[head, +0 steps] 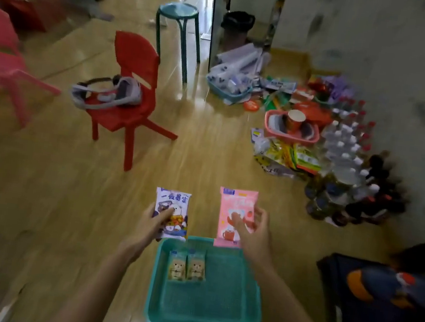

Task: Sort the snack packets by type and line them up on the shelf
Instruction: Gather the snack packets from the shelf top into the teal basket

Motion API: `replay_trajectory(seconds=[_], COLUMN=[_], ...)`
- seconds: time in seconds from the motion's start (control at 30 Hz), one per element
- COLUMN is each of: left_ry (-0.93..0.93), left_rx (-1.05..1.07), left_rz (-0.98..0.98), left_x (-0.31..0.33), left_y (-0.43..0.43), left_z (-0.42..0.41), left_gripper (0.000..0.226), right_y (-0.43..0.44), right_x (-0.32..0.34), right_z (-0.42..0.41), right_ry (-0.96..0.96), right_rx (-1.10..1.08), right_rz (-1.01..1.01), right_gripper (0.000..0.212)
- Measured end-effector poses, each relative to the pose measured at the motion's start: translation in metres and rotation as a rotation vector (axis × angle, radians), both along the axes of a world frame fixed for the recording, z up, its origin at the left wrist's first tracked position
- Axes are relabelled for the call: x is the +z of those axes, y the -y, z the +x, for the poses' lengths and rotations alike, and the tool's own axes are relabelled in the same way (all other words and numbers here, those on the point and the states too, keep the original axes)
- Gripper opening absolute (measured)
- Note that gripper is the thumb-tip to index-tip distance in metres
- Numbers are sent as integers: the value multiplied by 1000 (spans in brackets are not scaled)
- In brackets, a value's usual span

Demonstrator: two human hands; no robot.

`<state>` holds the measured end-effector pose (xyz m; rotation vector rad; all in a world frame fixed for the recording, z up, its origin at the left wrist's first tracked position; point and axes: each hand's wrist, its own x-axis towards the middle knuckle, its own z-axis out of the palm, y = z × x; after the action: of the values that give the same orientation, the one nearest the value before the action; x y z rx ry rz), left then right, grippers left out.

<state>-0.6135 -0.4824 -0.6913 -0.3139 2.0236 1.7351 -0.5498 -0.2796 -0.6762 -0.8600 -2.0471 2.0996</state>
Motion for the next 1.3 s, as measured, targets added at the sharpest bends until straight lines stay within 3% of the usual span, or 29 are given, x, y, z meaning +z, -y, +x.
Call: replay_trajectory(seconds=[0.27, 0.4, 0.5, 0.73, 0.9, 1.0, 1.1, 1.17, 1.3], left_ry=[45, 50, 38, 24, -22, -91, -130, -154, -292], left_rx=[-63, -84, -104, -104, -135, -227, -373, -436, -654], left_rz=[-73, -196, -303, -533, -718, -938, -1153, -1230, -1255], left_x=[-269, -365, -399, -441, -440, -436, -431, -426, -377], left_y=[6, 10, 4, -11, -18, -22, -24, -25, -25], left_z=[6, 2, -2, 3, 9, 9, 7, 4, -8], left_gripper=[17, 19, 16, 27, 19, 25, 44, 54, 35], right_y=[13, 19, 28, 47, 52, 56, 54, 50, 34], right_x=[-290, -381, -422, -462, -468, -474, -470, -460, -401], right_z=[-7, -10, -15, -19, -26, -29, -32, -35, -34], right_ry=[126, 185, 212, 260, 319, 442, 626, 652, 495], right_rx=[47, 64, 92, 143, 183, 197, 333, 399, 627], right_rz=[-26, -8, -31, 38, 102, 368, 739, 833, 886], right_gripper=[27, 24, 21, 18, 18, 27, 50, 62, 35])
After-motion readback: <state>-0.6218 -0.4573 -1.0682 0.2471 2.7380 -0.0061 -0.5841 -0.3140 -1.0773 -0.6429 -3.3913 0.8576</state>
